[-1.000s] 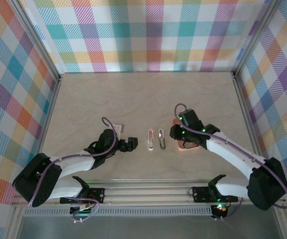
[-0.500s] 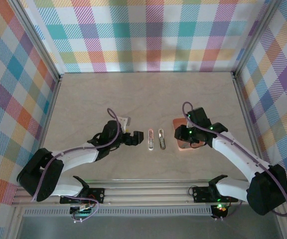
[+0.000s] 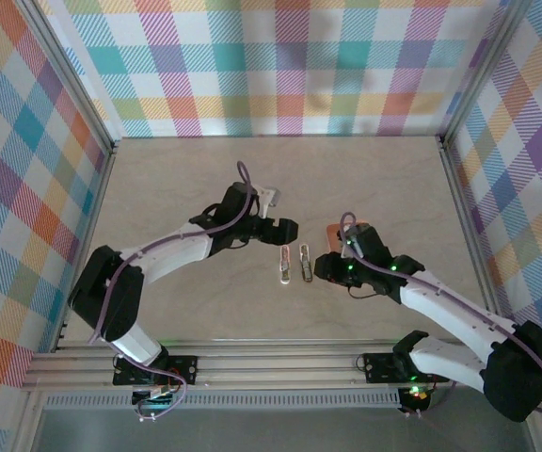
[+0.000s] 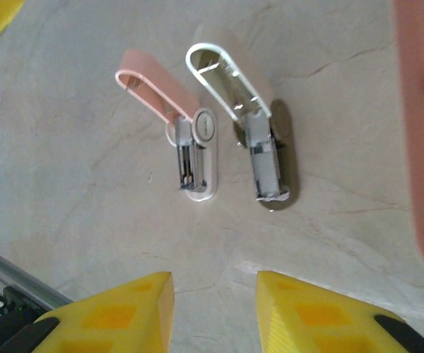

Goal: Load the staples into the stapler

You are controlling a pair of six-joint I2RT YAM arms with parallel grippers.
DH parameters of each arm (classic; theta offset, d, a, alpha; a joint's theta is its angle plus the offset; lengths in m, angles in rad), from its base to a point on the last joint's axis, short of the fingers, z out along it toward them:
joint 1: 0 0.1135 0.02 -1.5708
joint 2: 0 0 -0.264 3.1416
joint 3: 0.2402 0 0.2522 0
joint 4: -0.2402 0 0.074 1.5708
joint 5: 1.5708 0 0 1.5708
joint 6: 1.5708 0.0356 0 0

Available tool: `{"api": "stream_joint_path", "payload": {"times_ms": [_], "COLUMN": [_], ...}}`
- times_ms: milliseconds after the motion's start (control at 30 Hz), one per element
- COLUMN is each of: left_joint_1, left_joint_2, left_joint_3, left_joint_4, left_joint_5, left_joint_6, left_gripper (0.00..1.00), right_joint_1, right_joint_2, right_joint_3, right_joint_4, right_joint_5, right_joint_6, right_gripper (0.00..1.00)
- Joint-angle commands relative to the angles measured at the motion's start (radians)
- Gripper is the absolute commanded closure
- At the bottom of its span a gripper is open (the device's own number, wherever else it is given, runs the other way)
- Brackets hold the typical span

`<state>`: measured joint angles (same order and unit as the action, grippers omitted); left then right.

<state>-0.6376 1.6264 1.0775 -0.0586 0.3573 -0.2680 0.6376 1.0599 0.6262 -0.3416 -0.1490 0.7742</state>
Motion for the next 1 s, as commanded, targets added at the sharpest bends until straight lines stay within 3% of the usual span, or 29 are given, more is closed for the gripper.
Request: {"api": "stream_joint_path", "payload": {"times_ms": [0, 200, 400, 967], "left_joint_1": [-0.008, -0.019, -0.052, -0.086], "left_joint_2": [0.044, 0.127, 0.239, 0.417], "left_joint_3": [0.065, 0.140, 0.259, 0.558], "left_joint_4": [-0.111, -0.132, -0.202, -0.502], "left_joint_5": [0.043, 0.090, 0.135, 0.117], "left_joint_6": [0.030, 0.041, 0.073, 0.159], "left_gripper": [0.11, 0.13, 0.19, 0.33], "right_joint_1": [0.022, 0.024, 0.007, -0.125], "right_joint_2": [0.026, 0.085, 0.110, 0.037], "right_joint_3": [-0.038, -0.068, -0.100, -0.088], "right_joint_4": [0.080, 0.108, 0.116, 0.021], "right_joint_5": [0.025, 0.014, 0.038, 0.036], "right_joint_6": [0.072, 0.060, 0.062, -0.044], "right_gripper": [0.65, 0.55, 0.54, 0.53]}}
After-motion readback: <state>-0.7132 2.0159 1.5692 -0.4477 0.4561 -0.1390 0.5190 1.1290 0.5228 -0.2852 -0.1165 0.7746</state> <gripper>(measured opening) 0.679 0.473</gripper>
